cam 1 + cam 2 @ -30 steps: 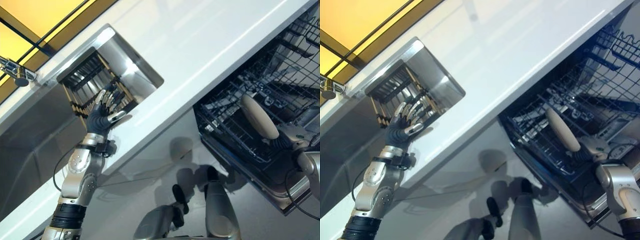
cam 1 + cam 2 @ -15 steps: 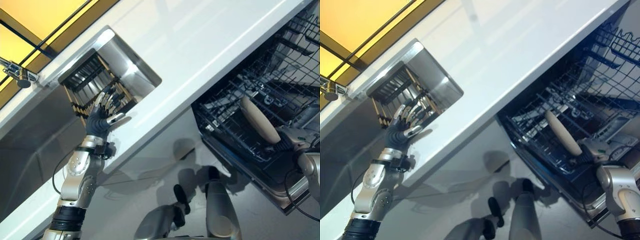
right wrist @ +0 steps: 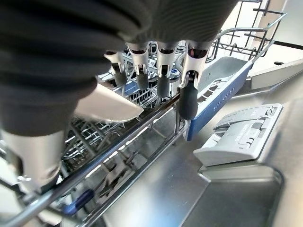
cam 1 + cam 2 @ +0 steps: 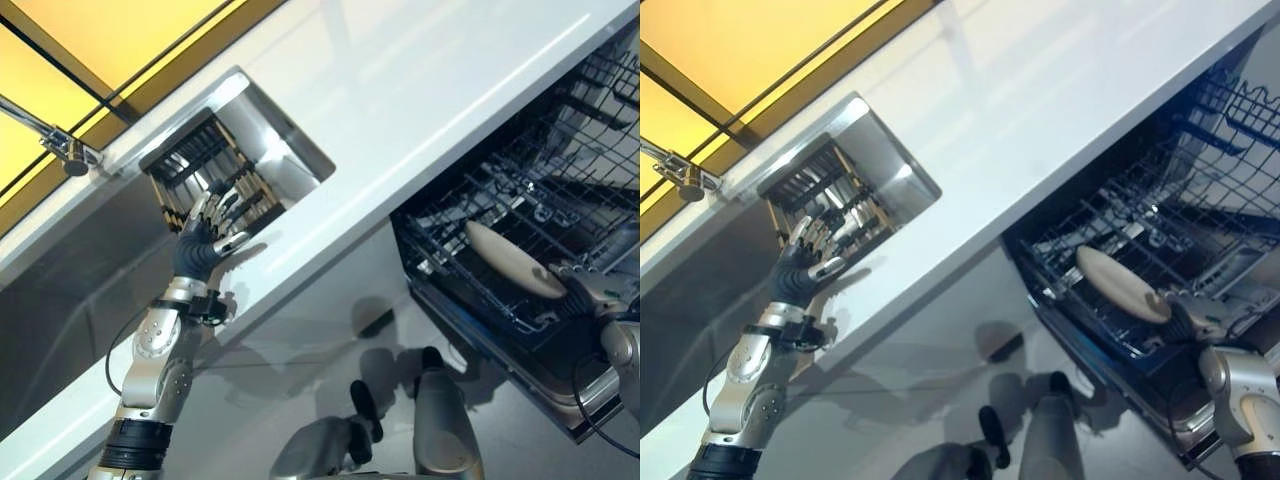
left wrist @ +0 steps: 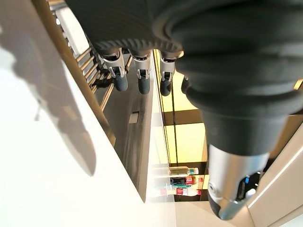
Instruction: Pick up plates and place into dishwasher.
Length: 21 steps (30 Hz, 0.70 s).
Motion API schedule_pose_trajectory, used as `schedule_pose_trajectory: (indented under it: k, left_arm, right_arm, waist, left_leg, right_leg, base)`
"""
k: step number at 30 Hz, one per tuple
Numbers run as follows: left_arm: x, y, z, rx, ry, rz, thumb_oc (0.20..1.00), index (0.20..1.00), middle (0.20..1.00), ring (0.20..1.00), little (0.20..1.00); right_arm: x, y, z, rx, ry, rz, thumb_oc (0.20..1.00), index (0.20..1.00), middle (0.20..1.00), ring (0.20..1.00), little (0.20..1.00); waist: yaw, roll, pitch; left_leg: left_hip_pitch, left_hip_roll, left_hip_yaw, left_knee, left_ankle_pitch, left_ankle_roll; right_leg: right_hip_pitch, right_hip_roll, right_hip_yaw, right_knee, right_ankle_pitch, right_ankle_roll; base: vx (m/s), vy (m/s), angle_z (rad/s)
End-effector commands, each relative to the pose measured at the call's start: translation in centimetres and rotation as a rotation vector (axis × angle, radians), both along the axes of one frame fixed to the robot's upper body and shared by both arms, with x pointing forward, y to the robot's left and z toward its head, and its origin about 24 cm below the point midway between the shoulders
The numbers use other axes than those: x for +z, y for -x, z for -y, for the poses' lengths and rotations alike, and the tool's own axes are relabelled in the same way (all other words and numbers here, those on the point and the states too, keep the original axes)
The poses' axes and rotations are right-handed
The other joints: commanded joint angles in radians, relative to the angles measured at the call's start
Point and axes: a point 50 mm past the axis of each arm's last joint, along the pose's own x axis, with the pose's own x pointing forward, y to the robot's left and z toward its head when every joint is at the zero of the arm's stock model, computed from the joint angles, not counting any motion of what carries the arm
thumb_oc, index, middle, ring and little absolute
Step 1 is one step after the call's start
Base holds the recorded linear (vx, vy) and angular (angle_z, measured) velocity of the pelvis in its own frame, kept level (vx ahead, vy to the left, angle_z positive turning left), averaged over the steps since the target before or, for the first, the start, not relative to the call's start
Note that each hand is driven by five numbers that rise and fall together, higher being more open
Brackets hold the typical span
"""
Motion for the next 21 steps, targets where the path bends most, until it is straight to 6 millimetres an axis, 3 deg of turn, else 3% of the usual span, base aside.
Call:
schedule_pose_trajectory:
  k: [1,9,15,18,21]
  left_arm:
    - [0.5,1.6,-1.7,0.046,0.013,0.036,1.000,1.000,1.000,1.000,1.000]
    - [-1.6,3.2,-2.7,0.064,0.007,-0.044,1.000,1.000,1.000,1.000,1.000]
    - [-2.6,3.9,-3.7,0.086,0.006,-0.083,1.000,1.000,1.000,1.000,1.000]
    - [-2.9,4.1,-4.0,0.095,0.000,-0.100,1.000,1.000,1.000,1.000,1.000]
    - [-3.3,4.1,-4.3,0.114,-0.033,-0.114,1.000,1.000,1.000,1.000,1.000]
  right_arm:
    - [-3.7,3.0,0.3,-0.041,-0.096,-0.096,1.000,1.000,1.000,1.000,1.000]
    - [-5.7,5.5,-0.6,-0.074,-0.211,-0.106,1.000,1.000,1.000,1.000,1.000]
    - [-6.3,6.1,-1.4,-0.079,-0.288,-0.109,1.000,1.000,1.000,1.000,1.000]
    - [-5.8,5.9,-1.8,-0.072,-0.339,-0.069,1.000,1.000,1.000,1.000,1.000]
    - [-4.2,5.3,-2.1,-0.070,-0.459,0.069,1.000,1.000,1.000,1.000,1.000]
  waist:
    - [0.008,-0.091,-0.119]
    - [0.021,-0.140,-0.210]
    - [0.029,-0.168,-0.276]
    - [0.032,-0.175,-0.299]
    - [0.033,-0.179,-0.318]
  left_leg:
    - [-0.056,-0.020,-0.018,0.117,-0.054,0.012]
    - [0.047,-0.008,-0.016,0.051,-0.071,0.015]
    - [0.099,0.001,-0.010,0.004,-0.076,0.017]
    - [0.120,0.006,-0.008,-0.013,-0.078,0.016]
    - [0.138,0.009,-0.010,-0.034,-0.077,0.017]
  right_leg:
    - [0.145,-0.006,0.024,-0.199,0.052,0.069]
    - [0.270,0.019,0.003,-0.290,0.052,0.069]
    - [0.325,0.038,-0.002,-0.348,0.059,0.062]
    - [0.343,0.044,-0.008,-0.367,0.060,0.061]
    - [0.355,0.052,-0.012,-0.384,0.063,0.061]
  base:
    - [0.08,-0.015,0.01]
    - [0.04,-0.013,0.01]
    - [0.00,0.001,0.02]
    - [0.00,0.007,0.09]
    - [0.00,0.001,0.04]
